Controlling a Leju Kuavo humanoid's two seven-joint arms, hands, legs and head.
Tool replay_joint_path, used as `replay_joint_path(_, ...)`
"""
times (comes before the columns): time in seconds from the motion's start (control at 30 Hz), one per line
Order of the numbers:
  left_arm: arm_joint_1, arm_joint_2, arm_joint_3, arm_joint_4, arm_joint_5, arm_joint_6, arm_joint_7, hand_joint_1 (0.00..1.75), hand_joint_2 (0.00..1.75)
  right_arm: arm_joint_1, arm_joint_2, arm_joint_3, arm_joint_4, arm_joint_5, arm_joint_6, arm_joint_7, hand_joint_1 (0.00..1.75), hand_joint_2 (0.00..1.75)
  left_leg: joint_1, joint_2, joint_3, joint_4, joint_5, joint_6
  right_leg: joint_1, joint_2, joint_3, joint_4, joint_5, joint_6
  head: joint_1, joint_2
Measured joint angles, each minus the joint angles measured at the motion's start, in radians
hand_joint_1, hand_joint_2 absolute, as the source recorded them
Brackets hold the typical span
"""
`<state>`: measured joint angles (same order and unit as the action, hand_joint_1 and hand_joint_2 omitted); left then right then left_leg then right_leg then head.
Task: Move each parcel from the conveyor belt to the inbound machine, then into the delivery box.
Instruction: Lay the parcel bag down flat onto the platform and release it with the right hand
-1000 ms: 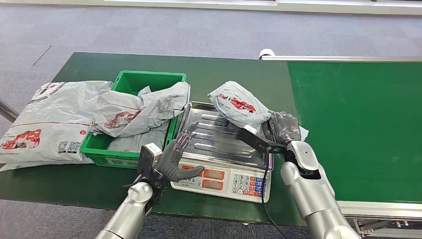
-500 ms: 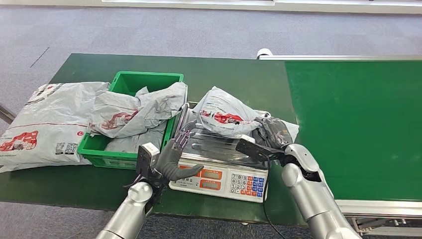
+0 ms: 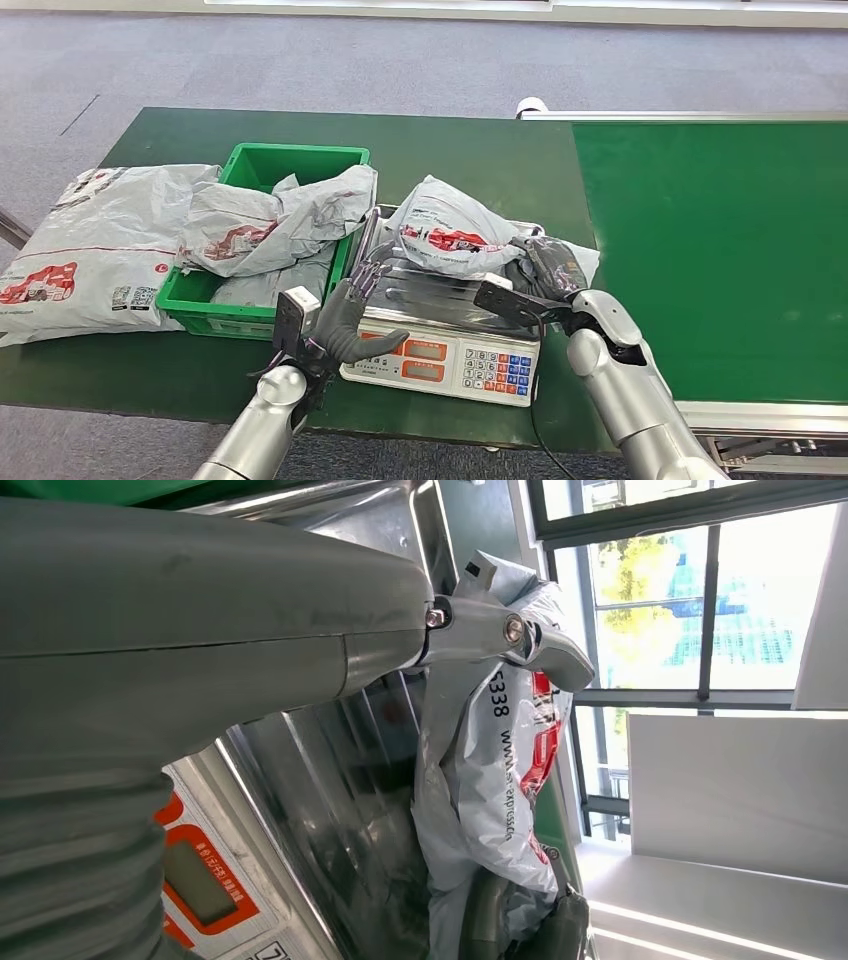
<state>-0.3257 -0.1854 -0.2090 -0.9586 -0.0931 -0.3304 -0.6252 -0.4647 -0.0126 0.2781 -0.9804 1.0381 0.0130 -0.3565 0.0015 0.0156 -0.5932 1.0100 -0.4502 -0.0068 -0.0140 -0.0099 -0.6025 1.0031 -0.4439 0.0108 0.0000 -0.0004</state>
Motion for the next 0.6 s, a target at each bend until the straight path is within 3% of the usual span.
replay_joint_path(0.03, 0.0, 0.0, 0.0, 0.0, 0.0, 0.0, 0.0, 0.0, 1.75, 0.0, 0.0, 0.001, 0.0, -0.004, 0.003, -0.001, 0.16, 1.75, 0.0, 0.0, 0.0, 0.0, 0.0, 0.0, 0.0, 0.0, 0.0, 0.0, 0.0, 0.0, 0.0, 0.0)
replay_joint_path(0.07, 0.0, 0.0, 0.0, 0.0, 0.002, 0.0, 0.0, 0.0, 1.75, 0.0, 0.0, 0.002, 0.0, -0.01, 0.007, -0.004, 0.02, 1.75, 0.0, 0.0, 0.0, 0.0, 0.0, 0.0, 0.0, 0.0, 0.0, 0.0, 0.0, 0.0, 0.0, 0.0)
replay_joint_path(0.6, 0.001, 0.0, 0.0, -0.017, 0.029, 0.024, -0.01, 0.0, 1.75, 0.049, -0.002, 0.01, -0.082, -0.178, 0.041, -0.106, 0.0, 1.75, 0.0, -0.001, -0.001, 0.0, 0.0, 0.0, 0.0, 0.0, 0.0, 0.0, 0.0, 0.0, 0.0, 0.0)
